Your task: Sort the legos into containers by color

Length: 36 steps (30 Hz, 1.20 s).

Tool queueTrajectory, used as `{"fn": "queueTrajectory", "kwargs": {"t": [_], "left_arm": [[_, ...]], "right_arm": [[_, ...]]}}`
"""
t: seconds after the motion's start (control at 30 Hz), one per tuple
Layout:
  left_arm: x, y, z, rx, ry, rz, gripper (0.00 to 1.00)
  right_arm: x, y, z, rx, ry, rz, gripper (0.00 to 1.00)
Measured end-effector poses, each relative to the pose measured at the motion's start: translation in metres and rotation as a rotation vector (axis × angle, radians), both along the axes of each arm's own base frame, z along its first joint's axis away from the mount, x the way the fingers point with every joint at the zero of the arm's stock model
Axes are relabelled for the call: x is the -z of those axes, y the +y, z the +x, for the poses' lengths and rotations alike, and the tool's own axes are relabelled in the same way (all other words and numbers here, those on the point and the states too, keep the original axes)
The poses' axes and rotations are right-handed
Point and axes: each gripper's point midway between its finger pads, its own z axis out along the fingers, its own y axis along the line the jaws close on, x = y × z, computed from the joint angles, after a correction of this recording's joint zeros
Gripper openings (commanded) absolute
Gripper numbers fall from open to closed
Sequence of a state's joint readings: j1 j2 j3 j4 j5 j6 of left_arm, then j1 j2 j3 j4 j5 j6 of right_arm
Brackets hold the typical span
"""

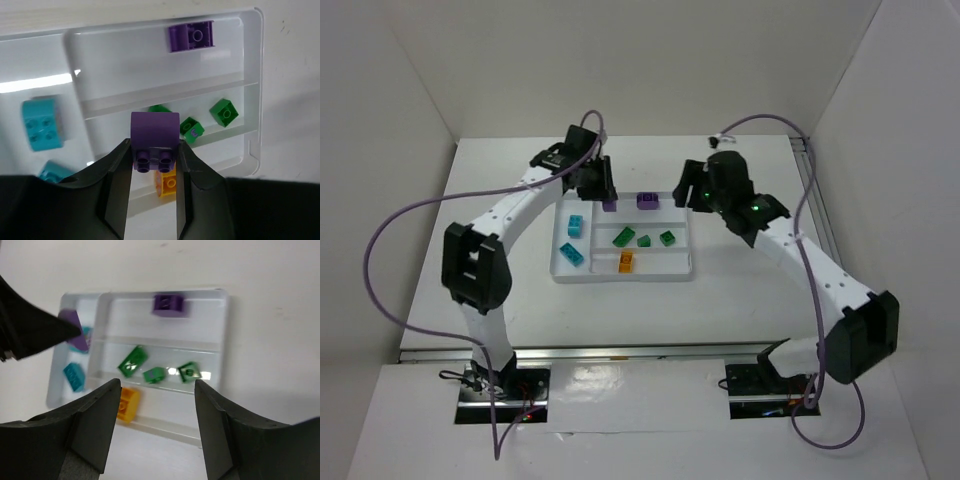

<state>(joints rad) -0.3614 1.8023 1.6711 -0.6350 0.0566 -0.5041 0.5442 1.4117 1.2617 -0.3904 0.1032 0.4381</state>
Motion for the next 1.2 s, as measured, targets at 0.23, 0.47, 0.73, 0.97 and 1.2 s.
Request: {"fn": "queueTrajectory", "kwargs": {"t": [0.23, 0.47, 0.73, 0.97, 1.2], "left_arm": [[0.059, -0.044, 0.016, 0.055, 0.109, 0.012, 0.0], [0.065, -0.054, 0.055, 0.035, 0.071, 0.006, 0.03], [0.092, -0.05, 0.052, 0.034, 0.126, 0.053, 0.94], [0.083, -0.052, 0.051, 0.031, 0.104, 0.074, 1.0], [0.015, -0.04, 0.032, 0.029, -0.001, 0.063, 1.0]], "right_arm": [[0.002, -0.082, -0.013, 0.195, 0.013, -0.023, 0.68], [0.028, -0.097, -0.02, 0.217, 0.094, -0.047, 0.7], [0.028, -0.101, -0.019, 0.224, 0.096, -0.04, 0.87], [0.03, -0.103, -0.021, 0.23, 0.106, -0.052, 1.0], [0.032, -0.132, -0.024, 0.365, 0.12, -0.139, 1.0]]}}
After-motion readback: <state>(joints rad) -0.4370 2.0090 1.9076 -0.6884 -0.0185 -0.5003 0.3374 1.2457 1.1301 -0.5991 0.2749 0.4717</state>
